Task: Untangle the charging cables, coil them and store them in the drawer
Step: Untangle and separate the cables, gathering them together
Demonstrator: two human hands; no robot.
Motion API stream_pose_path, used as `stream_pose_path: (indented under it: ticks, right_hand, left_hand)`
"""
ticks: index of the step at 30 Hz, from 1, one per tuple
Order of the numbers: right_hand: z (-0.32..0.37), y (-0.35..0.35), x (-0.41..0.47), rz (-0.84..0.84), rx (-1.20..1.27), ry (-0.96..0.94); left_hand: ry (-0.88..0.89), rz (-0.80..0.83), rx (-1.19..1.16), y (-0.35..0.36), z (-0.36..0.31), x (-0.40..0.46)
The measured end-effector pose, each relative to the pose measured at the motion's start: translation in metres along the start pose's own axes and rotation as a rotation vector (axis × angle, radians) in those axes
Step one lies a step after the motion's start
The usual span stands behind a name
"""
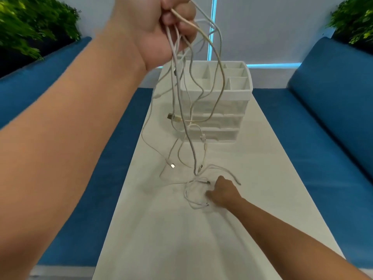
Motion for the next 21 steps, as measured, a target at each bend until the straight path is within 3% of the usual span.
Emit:
stream_pose_path:
  ticks: [2, 6, 13, 17, 21]
  right_hand:
    - [-0.008, -0.003, 0.002, 0.010, 0.028, 0.025]
    - [-0.016, -0.043, -0.011, 0.101, 0.481, 0.118]
    - [0.019, -0.155, -0.052, -0.009, 0.801, 0.052]
    - [0.044, -0.184, -0.071, -0.140, 0.988, 0.002]
    - [0.091, -0.182, -0.090, -0.151, 1.124, -0.139]
  left_hand:
    - [0.015, -0.002, -0.038, 0.001, -0.007, 0.004]
    - [-0.086, 0.013, 0.118, -0.008, 0.008, 0.009]
    - [-0.387, 0.014, 0.154, -0.046, 0.113, -0.017]
    - [-0.443, 0.015, 0.174, -0.057, 0.153, -0.036]
    - [-0.465, 0.010, 0.242, -0.056, 0.179, -0.053]
Point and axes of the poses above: each hand's wrist, its own x-axis towards the middle knuckle, its own y-axis out of the palm, z = x × y, the point moved 9 cm from there along x, towards the middle knuckle, and after that the axes turned 7 degrees about x, right-handed, at the moved point
